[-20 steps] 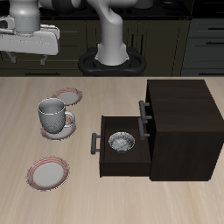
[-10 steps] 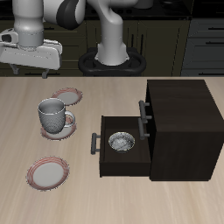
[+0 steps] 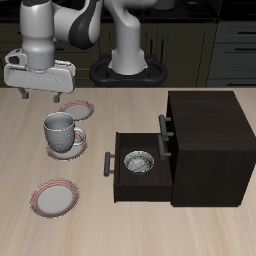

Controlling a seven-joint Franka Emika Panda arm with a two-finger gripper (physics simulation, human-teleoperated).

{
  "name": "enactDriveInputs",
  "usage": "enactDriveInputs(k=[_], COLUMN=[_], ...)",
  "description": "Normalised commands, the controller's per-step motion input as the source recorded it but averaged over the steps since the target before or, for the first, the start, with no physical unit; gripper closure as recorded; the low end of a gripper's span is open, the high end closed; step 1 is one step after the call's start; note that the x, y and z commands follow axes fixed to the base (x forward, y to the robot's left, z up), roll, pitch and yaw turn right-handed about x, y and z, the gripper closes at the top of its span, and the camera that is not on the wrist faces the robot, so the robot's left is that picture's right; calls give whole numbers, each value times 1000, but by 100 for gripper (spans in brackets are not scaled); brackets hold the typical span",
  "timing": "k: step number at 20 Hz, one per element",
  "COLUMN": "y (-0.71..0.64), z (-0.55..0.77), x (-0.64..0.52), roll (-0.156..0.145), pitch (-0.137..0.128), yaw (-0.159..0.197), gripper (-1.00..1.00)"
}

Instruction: Place the porcelain mug that is on the plate onto the nearest plate relative to the robot

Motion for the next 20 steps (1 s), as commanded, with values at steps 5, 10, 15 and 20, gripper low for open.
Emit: enactDriveInputs(k=[5, 10, 15, 20], y=[-68, -99, 43, 85], z=[-378, -291, -404, -316], x=[48, 45, 82, 60], roll=[-9, -10, 10, 14], pitch=[8, 1, 31, 15], yaw=[-23, -30, 10, 21], gripper=[-100, -100, -100, -100])
